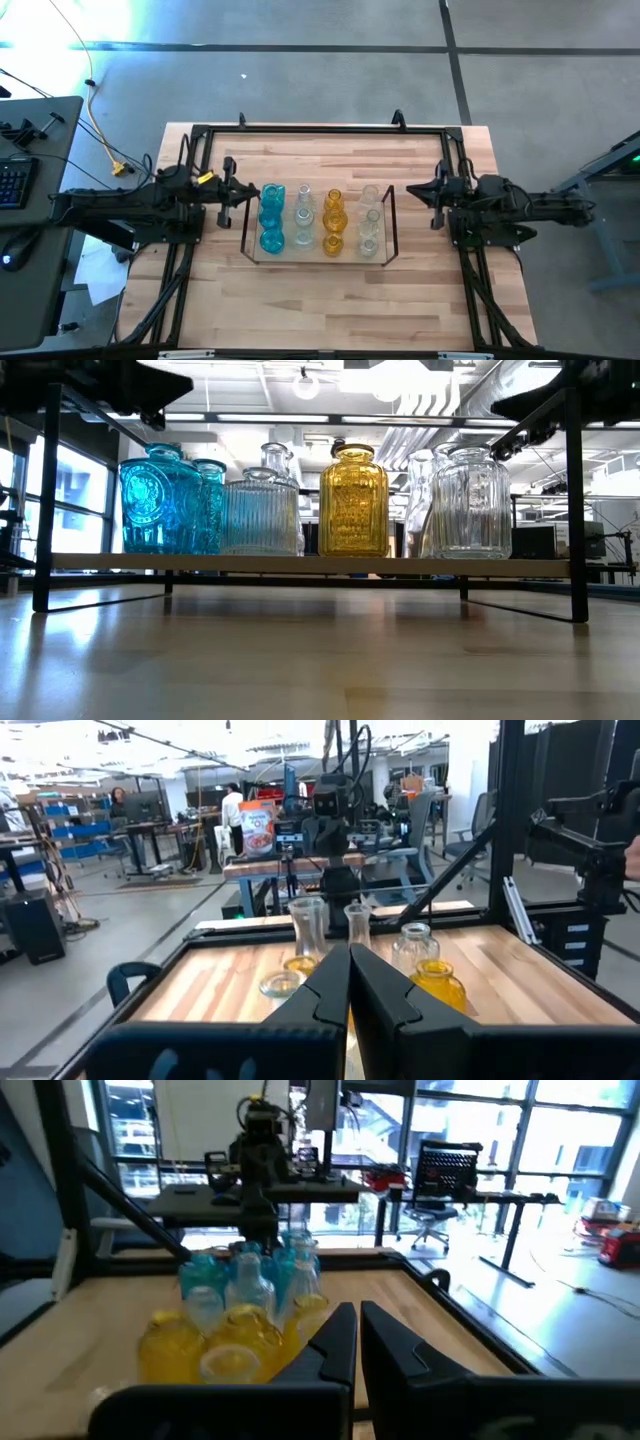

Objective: Sort vases onto shelf
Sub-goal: Return to Home Position

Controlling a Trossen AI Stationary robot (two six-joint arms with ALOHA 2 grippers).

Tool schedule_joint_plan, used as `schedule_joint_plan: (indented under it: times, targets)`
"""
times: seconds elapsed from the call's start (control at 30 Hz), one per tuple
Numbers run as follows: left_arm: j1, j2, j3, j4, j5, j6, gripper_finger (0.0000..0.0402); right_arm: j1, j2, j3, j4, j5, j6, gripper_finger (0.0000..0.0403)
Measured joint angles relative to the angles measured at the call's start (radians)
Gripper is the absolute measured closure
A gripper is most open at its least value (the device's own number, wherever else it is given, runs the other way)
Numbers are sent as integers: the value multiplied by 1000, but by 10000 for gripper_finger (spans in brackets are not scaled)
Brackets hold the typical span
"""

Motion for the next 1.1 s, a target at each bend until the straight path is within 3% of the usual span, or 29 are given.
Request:
schedule_joint_plan:
  times: [0.47, 0.87, 1.1]
  targets:
    - [0, -86, -114, 28, 0, -37, 402, -65, -183, -145, 8, 1, 21, 403]
    - [-1, -173, -228, 35, 0, -79, 402, -65, -179, -196, 31, 7, 30, 403]
    - [0, -275, -235, -40, 0, -70, 402, -65, -179, -196, 26, 8, 34, 403]
